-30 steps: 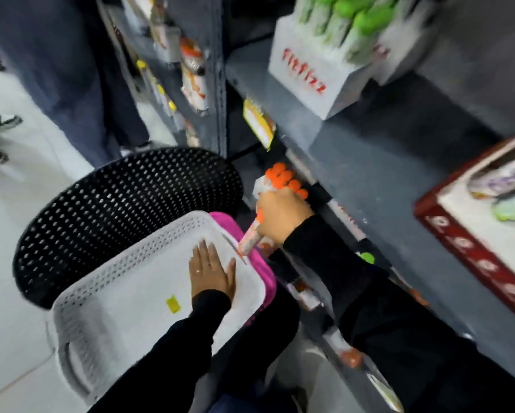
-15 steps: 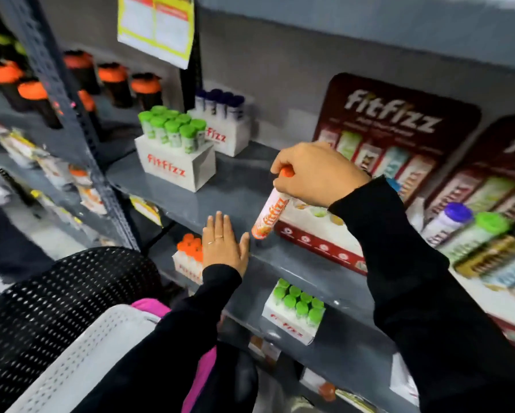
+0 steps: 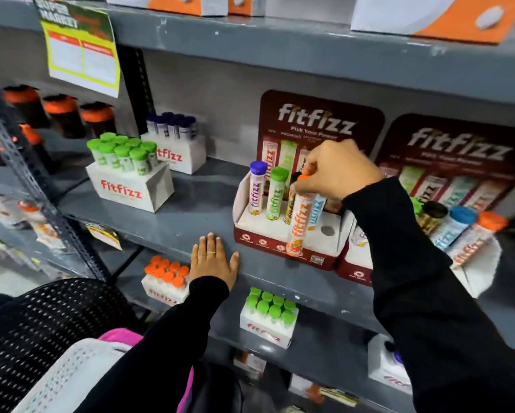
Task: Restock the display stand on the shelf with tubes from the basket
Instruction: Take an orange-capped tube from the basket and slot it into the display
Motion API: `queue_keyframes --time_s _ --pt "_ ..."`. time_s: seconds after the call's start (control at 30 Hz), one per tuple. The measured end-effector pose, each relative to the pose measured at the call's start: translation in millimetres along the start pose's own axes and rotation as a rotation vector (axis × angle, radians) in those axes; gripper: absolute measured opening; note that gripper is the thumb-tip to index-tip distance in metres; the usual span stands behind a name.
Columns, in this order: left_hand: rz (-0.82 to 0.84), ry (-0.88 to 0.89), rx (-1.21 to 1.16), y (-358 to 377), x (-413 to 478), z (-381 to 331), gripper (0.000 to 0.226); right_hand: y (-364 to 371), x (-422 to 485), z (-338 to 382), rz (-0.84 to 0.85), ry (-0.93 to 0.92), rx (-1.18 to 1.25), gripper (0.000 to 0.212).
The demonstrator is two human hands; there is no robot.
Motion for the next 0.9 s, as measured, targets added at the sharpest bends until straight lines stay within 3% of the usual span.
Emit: queue_keyframes --time_s 0.23,0.43,0.7,0.9 --pt "-0.012 0.001 0.03 0 -3 0 0.063 7 4 -44 -0.036 0.264 0.024 0.049" --pt "-0.01 0.001 0.037 0 -2 0 0.063 19 7 -55 -0.153 0.344 0.047 0.036" --pt "-0.017 0.005 0.052 0 -2 0 0.063 28 3 -58 -0.265 0.321 0.079 0.034" --pt "-0.006 0.004 0.041 2 -2 1 0.064 38 4 -61 -0.216 0.29 -0.02 0.029"
Point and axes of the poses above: each hand's wrist, its own x-axis towards the middle knuckle, its own y-axis out of the palm, z = x × y, the point moved 1 cm from there along x, towards the middle knuckle, and after that the axes turned 2 degrees about -y, right-handed, at the moved point
